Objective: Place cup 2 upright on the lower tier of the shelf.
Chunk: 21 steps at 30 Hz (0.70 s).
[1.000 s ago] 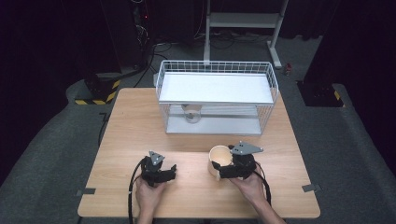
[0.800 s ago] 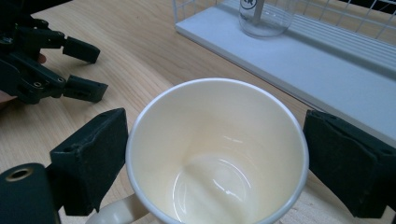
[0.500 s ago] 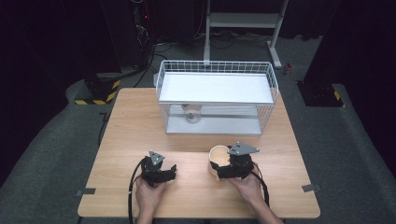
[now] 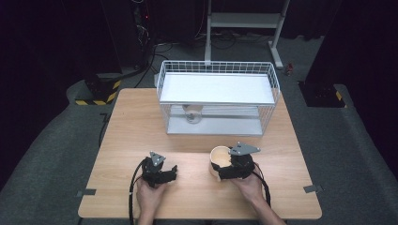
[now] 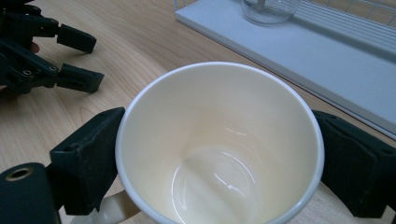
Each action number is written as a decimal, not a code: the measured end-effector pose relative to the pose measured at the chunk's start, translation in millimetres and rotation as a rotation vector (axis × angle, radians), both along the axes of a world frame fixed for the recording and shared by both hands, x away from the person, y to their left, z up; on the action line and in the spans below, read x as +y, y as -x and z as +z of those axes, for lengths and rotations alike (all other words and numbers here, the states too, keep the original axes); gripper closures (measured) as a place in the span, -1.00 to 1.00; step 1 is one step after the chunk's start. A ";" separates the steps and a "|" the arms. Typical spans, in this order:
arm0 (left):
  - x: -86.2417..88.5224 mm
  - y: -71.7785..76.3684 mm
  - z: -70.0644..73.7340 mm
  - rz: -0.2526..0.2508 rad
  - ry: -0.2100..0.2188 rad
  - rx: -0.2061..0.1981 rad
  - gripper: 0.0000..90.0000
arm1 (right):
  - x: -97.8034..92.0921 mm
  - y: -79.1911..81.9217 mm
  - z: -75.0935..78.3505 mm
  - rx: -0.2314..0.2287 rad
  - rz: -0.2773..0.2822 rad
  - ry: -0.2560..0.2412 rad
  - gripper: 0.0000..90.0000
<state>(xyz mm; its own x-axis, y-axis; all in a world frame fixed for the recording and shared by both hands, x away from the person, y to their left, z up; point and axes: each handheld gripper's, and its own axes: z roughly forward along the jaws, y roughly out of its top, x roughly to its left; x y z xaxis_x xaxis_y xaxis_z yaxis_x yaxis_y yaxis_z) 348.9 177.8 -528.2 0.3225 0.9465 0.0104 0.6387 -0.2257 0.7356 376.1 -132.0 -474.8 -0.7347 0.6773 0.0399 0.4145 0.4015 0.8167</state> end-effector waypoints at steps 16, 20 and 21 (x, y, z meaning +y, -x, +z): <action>-0.3 0.1 -0.1 0.007 0.003 -0.002 -0.61 | 0.9 1.1 1.5 -0.018 0.001 0.018 -0.79; -0.1 0.3 0.1 0.010 0.002 -0.002 -0.60 | 0.7 1.3 2.1 -0.022 0.004 0.022 -0.78; -0.1 0.3 0.1 0.010 0.002 -0.002 -0.60 | 0.7 1.3 2.1 -0.022 0.004 0.022 -0.78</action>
<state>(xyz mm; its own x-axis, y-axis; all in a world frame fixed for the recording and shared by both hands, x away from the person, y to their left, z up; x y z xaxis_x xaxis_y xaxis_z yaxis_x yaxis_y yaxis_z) 348.6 177.7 -528.1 0.3127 0.9498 0.0093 0.6392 -0.2176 0.7376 374.8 -131.4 -472.7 -0.7377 0.6751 0.0091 0.3950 0.4206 0.8167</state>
